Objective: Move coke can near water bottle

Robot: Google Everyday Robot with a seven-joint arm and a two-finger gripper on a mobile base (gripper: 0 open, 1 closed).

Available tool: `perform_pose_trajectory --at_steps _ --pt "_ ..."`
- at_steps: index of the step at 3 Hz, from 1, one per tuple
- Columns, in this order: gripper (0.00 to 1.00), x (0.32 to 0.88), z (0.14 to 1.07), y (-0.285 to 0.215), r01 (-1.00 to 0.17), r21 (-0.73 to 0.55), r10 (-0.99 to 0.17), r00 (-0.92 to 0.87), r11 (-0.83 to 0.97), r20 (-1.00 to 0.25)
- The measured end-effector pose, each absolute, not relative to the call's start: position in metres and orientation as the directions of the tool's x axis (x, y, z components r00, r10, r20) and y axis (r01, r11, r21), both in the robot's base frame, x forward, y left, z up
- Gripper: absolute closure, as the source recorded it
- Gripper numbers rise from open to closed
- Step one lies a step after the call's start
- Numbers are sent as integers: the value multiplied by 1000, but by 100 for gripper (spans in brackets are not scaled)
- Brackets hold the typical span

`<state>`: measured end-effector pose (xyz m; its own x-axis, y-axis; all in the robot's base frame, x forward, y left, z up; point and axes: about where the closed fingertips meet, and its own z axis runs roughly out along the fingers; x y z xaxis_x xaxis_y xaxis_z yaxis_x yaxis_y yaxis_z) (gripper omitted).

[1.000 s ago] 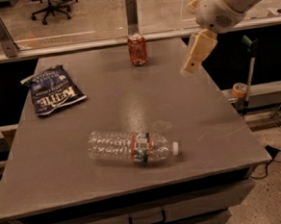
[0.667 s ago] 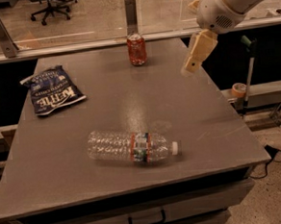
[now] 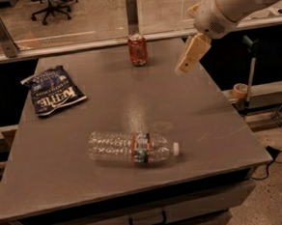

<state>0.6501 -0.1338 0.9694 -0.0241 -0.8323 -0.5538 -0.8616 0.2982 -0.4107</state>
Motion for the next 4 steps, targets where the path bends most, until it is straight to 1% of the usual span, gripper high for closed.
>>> perform_pose_trajectory --at_steps 1,2,3,4 --pt "0 721 929 -121 -832 -311 -690 -113 459 -715" --pt "0 773 896 -103 -804 -186 -542 -190 564 -818" --pt "0 801 888 -83 -794 -96 -425 -215 600 -880" --pt "0 816 892 -60 -803 -39 -342 -208 594 -916"
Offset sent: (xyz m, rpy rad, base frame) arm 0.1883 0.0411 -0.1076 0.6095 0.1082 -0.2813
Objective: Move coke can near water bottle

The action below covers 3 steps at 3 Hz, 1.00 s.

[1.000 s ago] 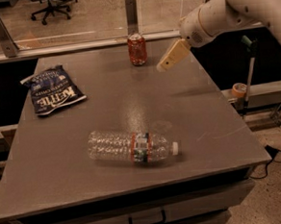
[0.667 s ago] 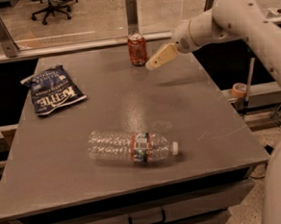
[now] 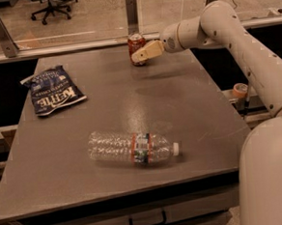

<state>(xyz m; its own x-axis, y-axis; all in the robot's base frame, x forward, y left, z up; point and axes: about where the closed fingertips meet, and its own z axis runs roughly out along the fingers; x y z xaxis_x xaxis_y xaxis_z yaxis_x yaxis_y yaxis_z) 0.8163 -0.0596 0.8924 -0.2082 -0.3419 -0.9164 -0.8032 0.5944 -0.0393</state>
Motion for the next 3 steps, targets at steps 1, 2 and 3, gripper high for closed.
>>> perform_pose_trajectory --at_steps 1,2,3 --pt "0 821 894 -35 -821 9 -294 -215 570 -931" --pt "18 822 889 -17 -832 44 -279 -235 554 -931" --pt "41 821 891 -12 -833 49 -266 -231 551 -936"
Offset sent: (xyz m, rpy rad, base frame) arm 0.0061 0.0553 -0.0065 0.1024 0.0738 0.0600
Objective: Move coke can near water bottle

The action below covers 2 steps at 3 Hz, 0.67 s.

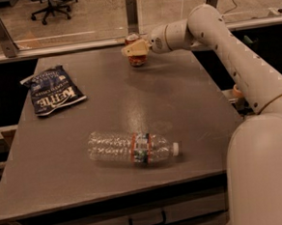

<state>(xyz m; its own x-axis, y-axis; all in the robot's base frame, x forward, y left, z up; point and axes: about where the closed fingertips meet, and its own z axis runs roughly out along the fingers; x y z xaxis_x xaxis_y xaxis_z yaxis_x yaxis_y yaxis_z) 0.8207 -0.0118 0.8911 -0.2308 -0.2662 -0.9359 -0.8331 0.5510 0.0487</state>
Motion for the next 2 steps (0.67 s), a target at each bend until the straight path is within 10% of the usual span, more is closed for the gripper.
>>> perform_pose_trajectory --at_steps 2 --pt "96 767 936 -14 -890 -25 -275 -114 456 -955"
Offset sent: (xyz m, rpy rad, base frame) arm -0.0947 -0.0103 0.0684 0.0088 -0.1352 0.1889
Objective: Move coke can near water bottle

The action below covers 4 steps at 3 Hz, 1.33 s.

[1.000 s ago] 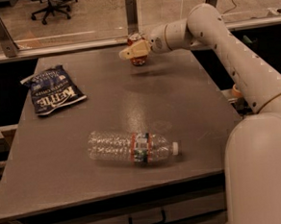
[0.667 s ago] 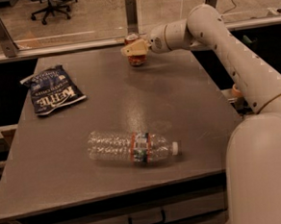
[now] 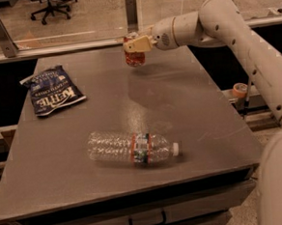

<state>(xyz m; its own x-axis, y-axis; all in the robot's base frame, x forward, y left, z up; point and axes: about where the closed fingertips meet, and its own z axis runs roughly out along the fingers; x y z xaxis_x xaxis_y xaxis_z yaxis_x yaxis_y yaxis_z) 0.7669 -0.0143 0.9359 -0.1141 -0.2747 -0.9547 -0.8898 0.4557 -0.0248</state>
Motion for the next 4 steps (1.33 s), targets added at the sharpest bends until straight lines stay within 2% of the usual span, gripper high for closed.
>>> perform_pose_trajectory --at_steps 1,3,4 --pt "100 710 931 -17 -937 -18 -343 -109 348 -933" --pt "100 697 923 -9 -955 3 -374 -119 297 -920" --pt "100 664 924 -5 -967 20 -388 -121 255 -914"
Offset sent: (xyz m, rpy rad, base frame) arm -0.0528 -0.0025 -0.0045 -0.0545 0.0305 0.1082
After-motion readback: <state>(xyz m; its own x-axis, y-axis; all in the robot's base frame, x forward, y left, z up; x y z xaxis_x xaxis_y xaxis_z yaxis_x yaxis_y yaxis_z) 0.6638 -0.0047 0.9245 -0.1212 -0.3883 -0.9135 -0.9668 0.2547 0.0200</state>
